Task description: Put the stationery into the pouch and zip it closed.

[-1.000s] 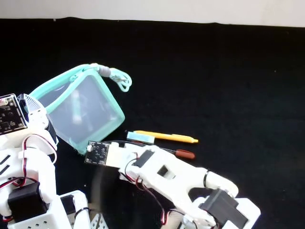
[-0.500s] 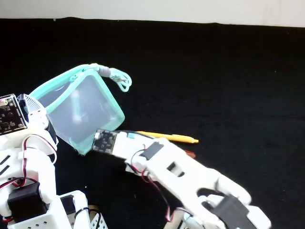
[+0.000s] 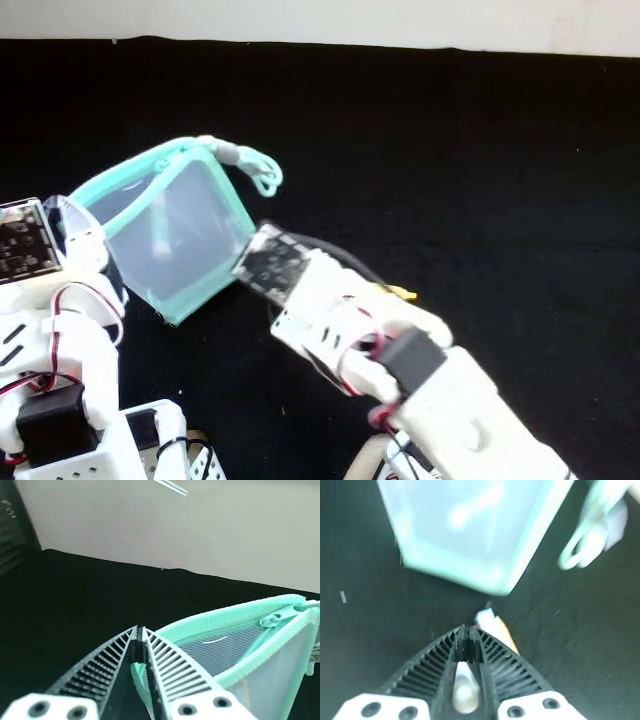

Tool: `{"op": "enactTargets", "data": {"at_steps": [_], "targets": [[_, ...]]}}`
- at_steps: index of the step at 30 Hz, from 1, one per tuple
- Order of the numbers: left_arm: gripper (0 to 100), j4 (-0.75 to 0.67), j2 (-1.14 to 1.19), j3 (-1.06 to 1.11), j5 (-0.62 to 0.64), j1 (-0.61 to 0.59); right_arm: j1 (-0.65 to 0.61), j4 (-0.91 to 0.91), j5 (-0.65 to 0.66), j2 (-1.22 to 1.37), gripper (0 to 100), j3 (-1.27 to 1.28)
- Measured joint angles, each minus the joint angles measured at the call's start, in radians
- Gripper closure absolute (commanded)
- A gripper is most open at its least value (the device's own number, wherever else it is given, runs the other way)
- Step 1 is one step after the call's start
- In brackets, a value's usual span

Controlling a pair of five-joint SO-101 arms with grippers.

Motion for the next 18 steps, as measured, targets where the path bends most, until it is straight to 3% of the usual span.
{"op": "enactTargets", "data": {"at_steps": [10,15,18], "targets": [[99,0.012,0.0,-0.008,-0.003,0.032,0.054,0.034,-0.164,-0.009,99.1,-0.342],[99,0.023,-0.002,-0.009,-0.003,0.032,0.054,0.037,-0.17,-0.005,98.3,-0.305],[99,0.031,-0.002,-0.011,-0.003,0.032,0.054,0.063,-0.17,-0.005,90.4,-0.196]]}}
